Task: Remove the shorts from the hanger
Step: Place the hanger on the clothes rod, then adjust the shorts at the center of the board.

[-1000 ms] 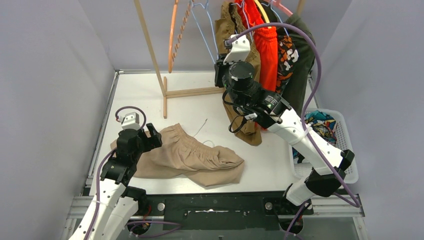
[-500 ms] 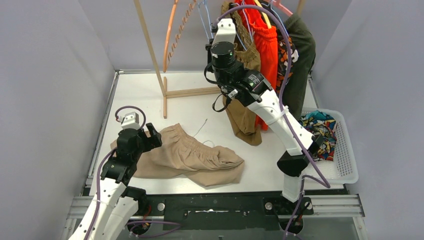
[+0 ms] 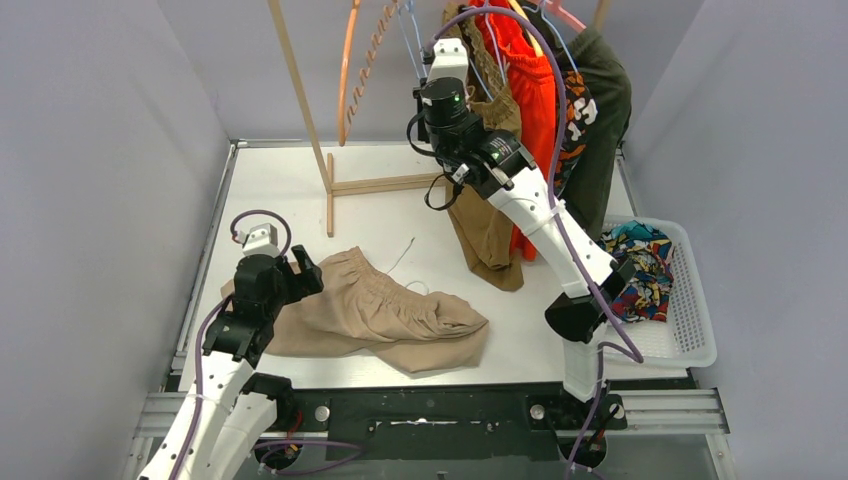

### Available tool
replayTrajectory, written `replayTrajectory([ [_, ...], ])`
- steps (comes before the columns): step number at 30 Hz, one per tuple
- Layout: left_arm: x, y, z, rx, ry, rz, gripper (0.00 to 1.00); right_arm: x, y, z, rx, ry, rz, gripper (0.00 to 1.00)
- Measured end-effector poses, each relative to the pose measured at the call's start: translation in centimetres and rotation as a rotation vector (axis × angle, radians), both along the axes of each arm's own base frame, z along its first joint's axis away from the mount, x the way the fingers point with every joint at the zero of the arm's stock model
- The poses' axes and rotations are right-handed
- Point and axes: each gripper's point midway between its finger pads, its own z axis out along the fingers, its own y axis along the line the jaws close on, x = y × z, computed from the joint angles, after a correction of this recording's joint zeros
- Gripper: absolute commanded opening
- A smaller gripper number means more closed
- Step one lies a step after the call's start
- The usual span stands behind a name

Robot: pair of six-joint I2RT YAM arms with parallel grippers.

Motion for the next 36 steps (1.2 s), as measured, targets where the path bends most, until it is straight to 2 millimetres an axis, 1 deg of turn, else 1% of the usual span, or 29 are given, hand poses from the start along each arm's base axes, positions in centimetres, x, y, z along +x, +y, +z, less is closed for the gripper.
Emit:
replayTrajectory([
  [2, 0.0, 0.0, -0.1, -0.001, 0.003, 0.0, 0.82, 0.4, 0.0, -0.8, -0.004, 0.018, 0.002, 0.02],
  [4, 0.0, 0.0, -0.1, -0.002, 0.004, 0.0, 0.82, 0.5, 0.1, -1.9, -0.01, 0.041, 0.01, 0.16],
  [6, 0.0, 0.0, -0.1, -0.003, 0.004, -0.002, 0.82, 0.4, 0.6, -3.0, -0.016, 0.063, 0.028, 0.41],
  [7, 0.0, 0.0, -0.1, -0.004, 0.004, -0.003, 0.82, 0.3, 0.8, -3.9, -0.025, 0.081, 0.041, 0.47],
  [10, 0.0, -0.1, -0.1, -0.007, 0.005, -0.008, 0.82, -0.1, 1.2, -6.6, -0.062, 0.14, 0.075, 0.53],
  [12, 0.0, -0.1, -0.1, -0.009, 0.006, -0.009, 0.82, -0.5, 1.4, -7.9, -0.073, 0.166, 0.095, 0.6],
  [14, 0.0, 0.0, -0.1, -0.011, 0.008, -0.007, 0.82, -1.2, 1.3, -8.5, -0.069, 0.181, 0.111, 0.68],
  [16, 0.0, 0.0, -0.1, -0.013, 0.007, -0.005, 0.82, -2.3, 1.1, -8.7, -0.051, 0.184, 0.13, 0.73],
  [20, 0.0, 0.1, 0.0, -0.014, 0.003, -0.002, 0.82, -5.8, -0.2, -9.3, 0.003, 0.18, 0.179, 0.8],
  [22, 0.0, 0.1, 0.0, -0.015, 0.0, -0.003, 0.82, -7.9, -0.5, -9.9, 0.037, 0.172, 0.224, 0.81],
  [25, 0.0, 0.1, 0.0, -0.016, 0.001, -0.004, 0.82, -11.1, -0.3, -11.8, 0.066, 0.149, 0.299, 0.83],
  [27, 0.0, 0.1, 0.0, -0.015, 0.001, -0.003, 0.82, -14.0, 0.3, -14.3, 0.045, 0.123, 0.374, 0.87],
  [30, 0.0, 0.2, 0.0, -0.015, 0.001, 0.002, 0.82, -18.2, 2.0, -19.4, -0.017, 0.098, 0.521, 0.89],
  [31, 0.0, 0.2, 0.0, -0.015, 0.001, 0.002, 0.82, -19.1, 2.4, -20.8, -0.038, 0.102, 0.559, 0.9],
  [32, 0.1, 0.2, 0.0, -0.015, 0.001, 0.002, 0.82, -19.9, 2.7, -22.9, -0.074, 0.116, 0.6, 0.91],
  [34, 0.1, 0.2, 0.0, -0.015, 0.001, 0.003, 0.82, -20.3, 2.9, -25.5, -0.118, 0.15, 0.627, 0.96],
  [35, 0.1, 0.2, 0.0, -0.015, 0.0, 0.003, 0.82, -20.2, 3.1, -26.3, -0.128, 0.162, 0.631, 1.0],
  [36, 0.1, 0.3, 0.0, -0.015, 0.001, 0.004, 0.82, -20.2, 3.4, -26.8, -0.129, 0.169, 0.636, 0.98],
])
